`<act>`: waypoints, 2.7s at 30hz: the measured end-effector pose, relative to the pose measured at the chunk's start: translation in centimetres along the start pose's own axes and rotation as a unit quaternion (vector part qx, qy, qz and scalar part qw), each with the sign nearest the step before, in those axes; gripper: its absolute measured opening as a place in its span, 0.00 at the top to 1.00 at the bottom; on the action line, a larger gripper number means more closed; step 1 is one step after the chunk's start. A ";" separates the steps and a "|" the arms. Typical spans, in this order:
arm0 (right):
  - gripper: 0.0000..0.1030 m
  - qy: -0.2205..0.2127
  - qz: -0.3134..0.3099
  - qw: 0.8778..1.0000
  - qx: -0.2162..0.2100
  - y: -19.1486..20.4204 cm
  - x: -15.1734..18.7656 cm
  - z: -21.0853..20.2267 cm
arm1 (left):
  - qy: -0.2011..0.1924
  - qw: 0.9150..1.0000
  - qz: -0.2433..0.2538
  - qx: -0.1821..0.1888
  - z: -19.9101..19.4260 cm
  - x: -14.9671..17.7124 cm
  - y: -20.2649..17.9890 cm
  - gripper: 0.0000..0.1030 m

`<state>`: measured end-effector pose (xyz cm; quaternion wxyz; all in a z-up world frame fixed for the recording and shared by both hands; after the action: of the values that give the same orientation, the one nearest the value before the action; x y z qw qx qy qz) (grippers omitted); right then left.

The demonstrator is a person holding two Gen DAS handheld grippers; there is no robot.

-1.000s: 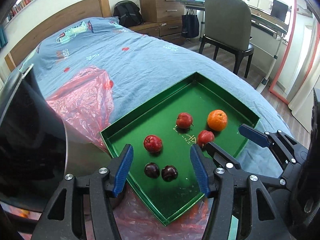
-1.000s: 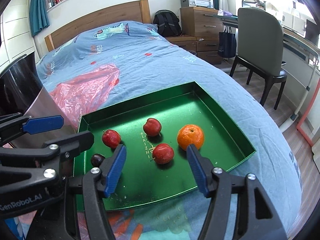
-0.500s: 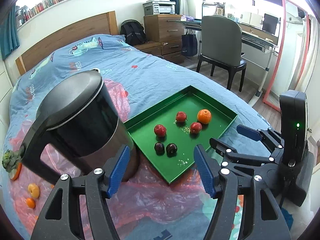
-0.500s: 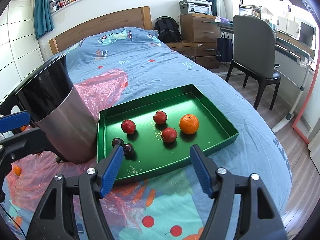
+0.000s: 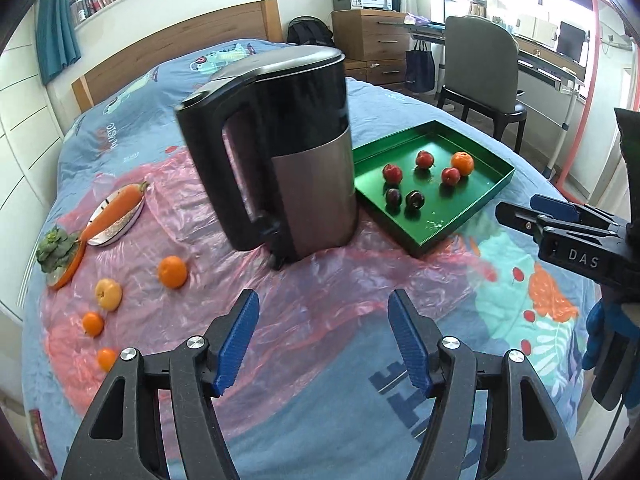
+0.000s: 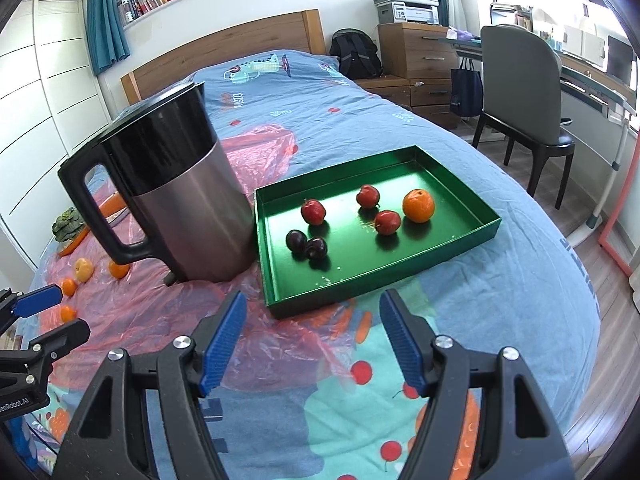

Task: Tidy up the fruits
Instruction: 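Withdraw both open tools from the green tray back toward the fruits, then grasp an orange with the left tool while the right tool grasps another orange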

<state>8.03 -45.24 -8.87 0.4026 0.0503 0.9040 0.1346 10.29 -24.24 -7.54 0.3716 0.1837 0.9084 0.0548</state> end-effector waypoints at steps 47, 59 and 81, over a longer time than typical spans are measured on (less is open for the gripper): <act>0.00 0.139 -0.171 0.963 -0.152 29.4 5.6 18.1 | 0.091 0.965 -0.210 -0.128 9.9 16.0 28.5 0.41; 0.00 0.130 -0.170 0.965 -0.152 30.6 2.6 24.5 | 0.095 0.960 -0.226 -0.133 16.3 12.3 33.2 0.41; 0.00 0.147 -0.166 0.964 -0.148 31.0 2.4 32.5 | 0.115 0.965 -0.205 -0.117 23.4 11.3 34.4 0.41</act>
<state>29.97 -8.49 -22.54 0.2850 -0.1811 0.9189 0.2038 29.20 11.04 -23.61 0.2871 -0.0590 0.9504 0.1036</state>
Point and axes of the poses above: each gripper's, at about its wrist camera, not at the fingertips, and z roughly the way its jaws point, y to its left, x to its underside, the point moved 6 cm from there along z, roughly the way its jaws point, and after that the axes turned 12 degrees about -x, right-handed, at the moved point
